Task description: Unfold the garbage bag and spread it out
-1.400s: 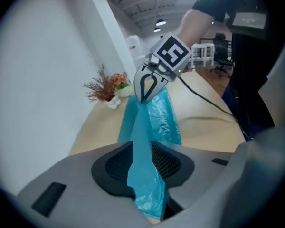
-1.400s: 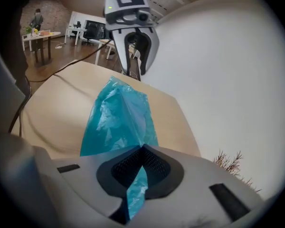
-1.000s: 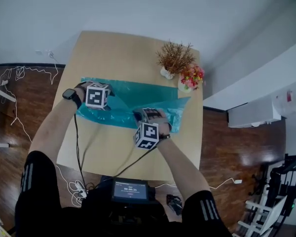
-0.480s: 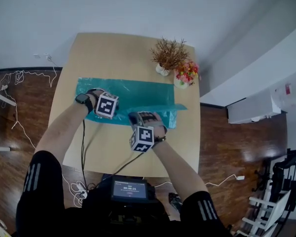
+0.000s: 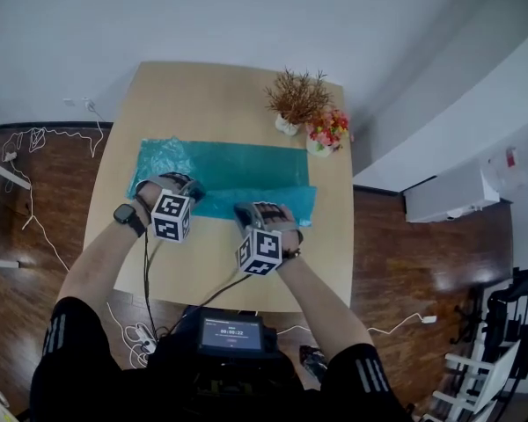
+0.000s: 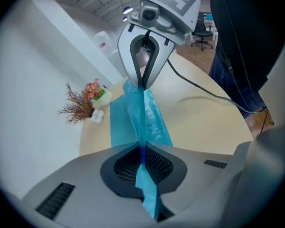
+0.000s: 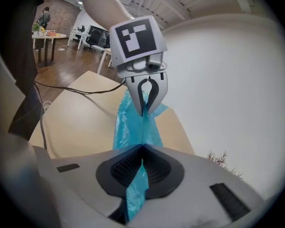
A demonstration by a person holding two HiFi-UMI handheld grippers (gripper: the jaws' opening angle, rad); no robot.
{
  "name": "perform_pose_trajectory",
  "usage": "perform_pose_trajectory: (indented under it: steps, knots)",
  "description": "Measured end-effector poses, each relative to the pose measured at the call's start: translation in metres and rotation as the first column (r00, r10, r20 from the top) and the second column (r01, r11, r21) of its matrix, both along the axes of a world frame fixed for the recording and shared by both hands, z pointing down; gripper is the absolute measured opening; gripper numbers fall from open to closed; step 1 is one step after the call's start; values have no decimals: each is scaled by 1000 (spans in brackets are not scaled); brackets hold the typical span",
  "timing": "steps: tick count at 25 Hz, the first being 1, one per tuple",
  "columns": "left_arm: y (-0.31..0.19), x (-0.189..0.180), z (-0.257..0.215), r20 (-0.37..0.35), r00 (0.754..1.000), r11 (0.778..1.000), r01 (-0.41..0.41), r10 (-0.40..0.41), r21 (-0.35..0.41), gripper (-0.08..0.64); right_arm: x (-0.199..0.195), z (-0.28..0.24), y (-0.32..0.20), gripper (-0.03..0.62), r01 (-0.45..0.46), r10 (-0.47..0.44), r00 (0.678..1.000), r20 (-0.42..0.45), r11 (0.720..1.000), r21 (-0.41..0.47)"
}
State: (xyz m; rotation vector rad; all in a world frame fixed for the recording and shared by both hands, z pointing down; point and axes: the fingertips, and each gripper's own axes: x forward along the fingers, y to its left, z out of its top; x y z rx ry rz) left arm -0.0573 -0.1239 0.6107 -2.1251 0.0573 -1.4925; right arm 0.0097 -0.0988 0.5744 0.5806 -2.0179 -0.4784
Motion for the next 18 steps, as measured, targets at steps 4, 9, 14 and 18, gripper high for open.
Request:
perform_pose_trajectory:
  steps: [4,9,14,18]
  knots:
    - [28,3,-14,-38,999,993,36,-32,109,0,5,-5,23,28,7,-7,1000,11,1000,-7]
    - [70,-2,-7,-73,992,975,113,-101,190,0,-1,1,69,28,31,-30,999,27,998,-57]
    - [113,-9,5,-84,979,950,200,-185,241,0,-1,13,112,28,27,-20,998,53,993,-118]
    - [135,-16,18,-84,960,914,281,-268,292,0,4,30,141,28,13,0,998,69,981,-194]
